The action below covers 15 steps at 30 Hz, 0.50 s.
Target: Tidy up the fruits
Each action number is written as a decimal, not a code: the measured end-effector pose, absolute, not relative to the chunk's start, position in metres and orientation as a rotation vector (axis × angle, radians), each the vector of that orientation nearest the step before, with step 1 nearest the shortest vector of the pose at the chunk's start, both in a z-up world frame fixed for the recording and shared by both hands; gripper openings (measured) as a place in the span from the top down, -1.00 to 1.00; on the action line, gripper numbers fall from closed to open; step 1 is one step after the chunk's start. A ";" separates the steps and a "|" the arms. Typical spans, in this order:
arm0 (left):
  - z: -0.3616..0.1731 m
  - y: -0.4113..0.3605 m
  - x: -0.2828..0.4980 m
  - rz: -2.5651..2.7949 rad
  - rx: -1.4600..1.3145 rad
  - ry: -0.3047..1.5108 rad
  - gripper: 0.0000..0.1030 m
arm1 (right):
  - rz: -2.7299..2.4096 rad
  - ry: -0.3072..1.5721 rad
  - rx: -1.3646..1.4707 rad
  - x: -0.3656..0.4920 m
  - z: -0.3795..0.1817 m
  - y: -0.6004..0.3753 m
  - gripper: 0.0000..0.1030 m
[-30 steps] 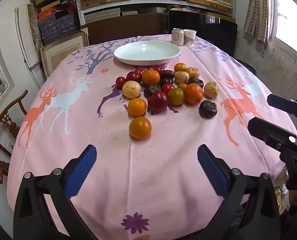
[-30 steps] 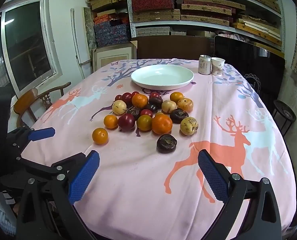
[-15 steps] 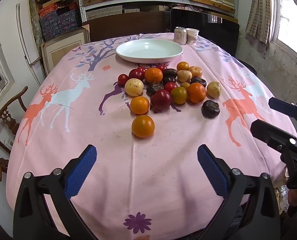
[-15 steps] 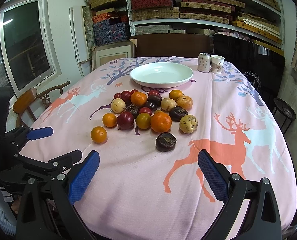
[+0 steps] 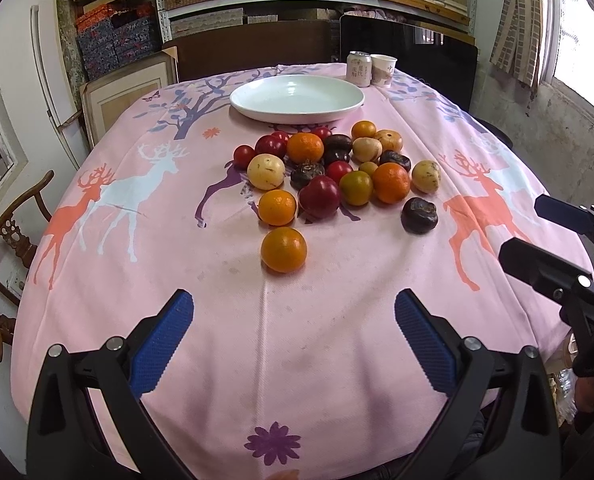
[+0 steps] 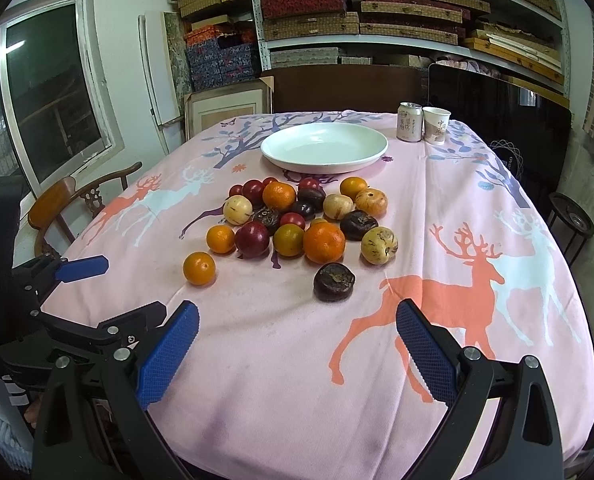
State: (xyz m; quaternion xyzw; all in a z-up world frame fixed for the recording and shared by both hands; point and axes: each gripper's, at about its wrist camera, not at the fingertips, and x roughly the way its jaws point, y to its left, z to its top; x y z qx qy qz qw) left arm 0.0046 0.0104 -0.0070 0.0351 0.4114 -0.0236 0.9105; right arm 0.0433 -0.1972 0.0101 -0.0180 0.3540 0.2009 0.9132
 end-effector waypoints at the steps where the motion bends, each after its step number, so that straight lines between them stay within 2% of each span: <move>1: -0.007 0.010 0.005 -0.048 0.073 0.848 -0.92 | 0.414 0.729 -0.037 0.043 0.010 -0.197 -0.93; 15: -0.012 0.011 0.005 -0.054 0.066 0.861 -0.92 | 0.413 0.734 -0.033 0.043 0.009 -0.197 -0.93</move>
